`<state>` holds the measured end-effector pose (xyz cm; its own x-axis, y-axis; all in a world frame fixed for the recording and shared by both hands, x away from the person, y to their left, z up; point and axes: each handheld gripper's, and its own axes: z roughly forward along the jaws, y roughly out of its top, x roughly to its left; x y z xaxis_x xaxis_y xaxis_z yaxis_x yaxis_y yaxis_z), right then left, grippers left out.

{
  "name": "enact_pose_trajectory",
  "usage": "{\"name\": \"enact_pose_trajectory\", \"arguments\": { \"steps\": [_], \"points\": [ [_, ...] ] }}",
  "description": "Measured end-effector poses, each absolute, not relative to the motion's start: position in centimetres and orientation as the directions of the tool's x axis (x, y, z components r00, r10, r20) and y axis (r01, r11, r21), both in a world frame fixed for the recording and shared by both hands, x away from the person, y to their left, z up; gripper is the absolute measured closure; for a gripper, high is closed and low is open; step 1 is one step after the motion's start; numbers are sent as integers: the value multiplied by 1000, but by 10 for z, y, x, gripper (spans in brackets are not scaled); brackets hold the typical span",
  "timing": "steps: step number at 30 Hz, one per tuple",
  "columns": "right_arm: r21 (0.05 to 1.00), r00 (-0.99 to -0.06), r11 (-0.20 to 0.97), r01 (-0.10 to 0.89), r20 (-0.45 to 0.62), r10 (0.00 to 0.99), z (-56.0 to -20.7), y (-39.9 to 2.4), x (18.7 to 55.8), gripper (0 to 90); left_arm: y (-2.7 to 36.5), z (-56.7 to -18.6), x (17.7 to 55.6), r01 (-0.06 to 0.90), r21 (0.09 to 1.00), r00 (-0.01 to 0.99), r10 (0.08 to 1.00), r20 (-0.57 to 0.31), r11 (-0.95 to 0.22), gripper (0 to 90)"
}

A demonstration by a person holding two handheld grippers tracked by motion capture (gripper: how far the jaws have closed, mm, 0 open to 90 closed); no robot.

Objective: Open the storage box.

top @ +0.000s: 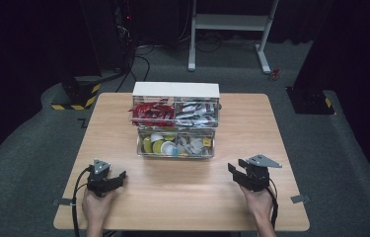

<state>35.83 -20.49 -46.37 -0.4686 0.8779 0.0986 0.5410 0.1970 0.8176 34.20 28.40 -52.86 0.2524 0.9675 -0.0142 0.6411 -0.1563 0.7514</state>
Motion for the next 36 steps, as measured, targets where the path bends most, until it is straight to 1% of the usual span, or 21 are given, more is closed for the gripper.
{"name": "enact_pose_trajectory", "arguments": {
  "steps": [2, 7, 9, 12, 13, 15, 16, 21, 23, 27, 36],
  "points": [
    [820, -509, 224, 527, 94, 855, -456, -198, 360, 510, 284, -528, 342, 642, 750, 255, 967, -13, -159, 284],
    [827, -540, 238, 509, 91, 837, -448, -191, 363, 518, 283, -528, 342, 642, 749, 254, 967, -4, -166, 284],
    [833, -552, 235, 501, 98, 828, -441, -188, 364, 532, 283, -529, 342, 642, 749, 254, 967, -3, -166, 283],
    [858, -586, 243, 453, 81, 806, -425, -183, 365, 580, 283, -529, 342, 642, 748, 255, 967, -2, -168, 282],
    [862, -595, 236, 448, 91, 798, -421, -182, 365, 593, 283, -529, 342, 642, 748, 255, 967, -3, -167, 282],
    [868, -607, 238, 436, 89, 789, -418, -182, 366, 604, 283, -529, 342, 642, 748, 255, 967, -3, -167, 282],
    [876, -618, 233, 422, 91, 781, -410, -181, 366, 615, 283, -529, 342, 642, 748, 255, 967, -3, -168, 282],
    [880, -632, 250, 403, 70, 772, -397, -177, 369, 632, 283, -529, 342, 642, 748, 256, 967, -3, -168, 282],
    [882, -642, 258, 395, 65, 764, -388, -176, 370, 657, 283, -529, 342, 642, 748, 256, 967, -2, -168, 281],
    [882, -647, 268, 388, 53, 761, -383, -174, 373, 675, 283, -529, 342, 642, 748, 256, 967, -2, -168, 281],
    [877, -673, 275, 394, 72, 736, -364, -163, 383, 698, 283, -529, 342, 642, 748, 258, 966, -3, -169, 279]
  ]
}}
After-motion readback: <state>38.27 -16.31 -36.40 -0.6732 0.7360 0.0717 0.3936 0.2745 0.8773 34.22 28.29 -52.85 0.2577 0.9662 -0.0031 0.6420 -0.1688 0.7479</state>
